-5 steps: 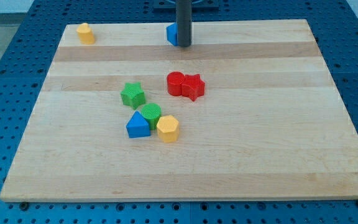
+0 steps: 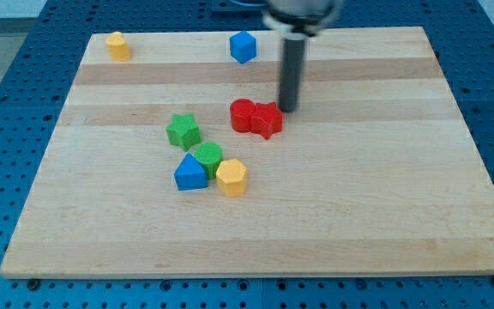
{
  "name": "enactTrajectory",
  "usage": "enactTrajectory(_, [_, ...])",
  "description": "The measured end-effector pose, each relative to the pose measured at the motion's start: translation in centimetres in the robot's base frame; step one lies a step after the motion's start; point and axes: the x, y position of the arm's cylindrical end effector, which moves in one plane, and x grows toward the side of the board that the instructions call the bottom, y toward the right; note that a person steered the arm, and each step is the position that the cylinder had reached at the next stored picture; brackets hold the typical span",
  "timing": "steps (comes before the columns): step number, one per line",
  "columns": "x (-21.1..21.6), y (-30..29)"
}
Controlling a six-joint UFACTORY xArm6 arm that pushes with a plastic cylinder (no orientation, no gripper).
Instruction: Move the red blocks and green star towards the top right side of the board
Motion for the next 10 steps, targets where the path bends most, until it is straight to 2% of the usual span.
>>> enactTrajectory(1, [-0.7, -10.2])
enactTrajectory(2, [-0.3, -16.7])
enactTrajectory(3, [2.6, -18.1])
enactTrajectory(4, [5.7, -15.3])
enactTrajectory(5, [6.4, -10.8])
enactTrajectory(7, [9.6, -7.9])
enactTrajectory(8, [7.0, -4.5])
enactTrajectory(9, [2.6, -4.3])
enactTrajectory(10, [3.2, -4.4])
